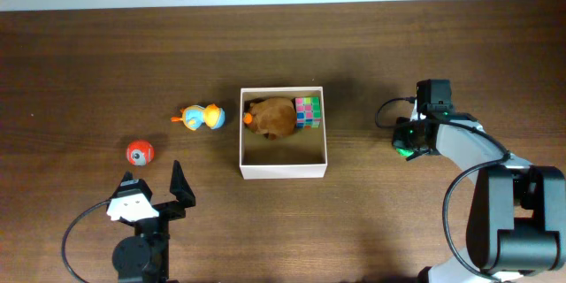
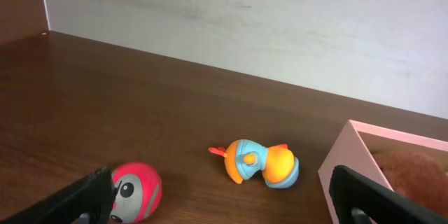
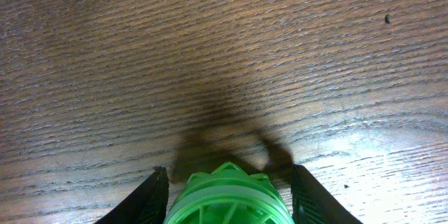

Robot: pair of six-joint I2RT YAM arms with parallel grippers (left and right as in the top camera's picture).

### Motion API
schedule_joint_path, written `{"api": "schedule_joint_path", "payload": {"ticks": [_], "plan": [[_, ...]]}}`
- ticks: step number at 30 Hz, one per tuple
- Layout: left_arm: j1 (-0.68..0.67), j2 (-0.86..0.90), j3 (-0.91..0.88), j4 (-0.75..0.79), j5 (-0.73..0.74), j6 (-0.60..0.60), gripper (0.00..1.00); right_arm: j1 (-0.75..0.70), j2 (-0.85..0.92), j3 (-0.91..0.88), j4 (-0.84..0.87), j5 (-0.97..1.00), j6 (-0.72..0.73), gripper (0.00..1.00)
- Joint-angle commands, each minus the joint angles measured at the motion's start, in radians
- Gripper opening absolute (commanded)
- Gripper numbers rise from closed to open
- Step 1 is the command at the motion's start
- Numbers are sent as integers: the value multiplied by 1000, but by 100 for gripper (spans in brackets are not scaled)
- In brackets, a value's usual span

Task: Pack container
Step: 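Close the right gripper on the green spiky ball, then lift the green ball and carry it over the box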

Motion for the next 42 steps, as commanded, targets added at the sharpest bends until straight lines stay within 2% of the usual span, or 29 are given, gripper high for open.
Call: {"api": "schedule_joint_path", "payload": {"ticks": [1,12,21,32,42], "plan": [[4,-10,-5,-1,14,13,99,-4,9,1,2,-27,-7,43],[4,-10,-5,-1,14,13,99,-3,-35,130,-84,-167,-12,42],[4,-10,-5,-1,14,13,99,20,-105,267,-213,-444,-131,42],[4,-10,-5,-1,14,13,99,195,-246,302,-223,-493,-183,38],[4,-10,-5,-1,14,13,99,418,-248,302,-193,-458,-183,38]]}}
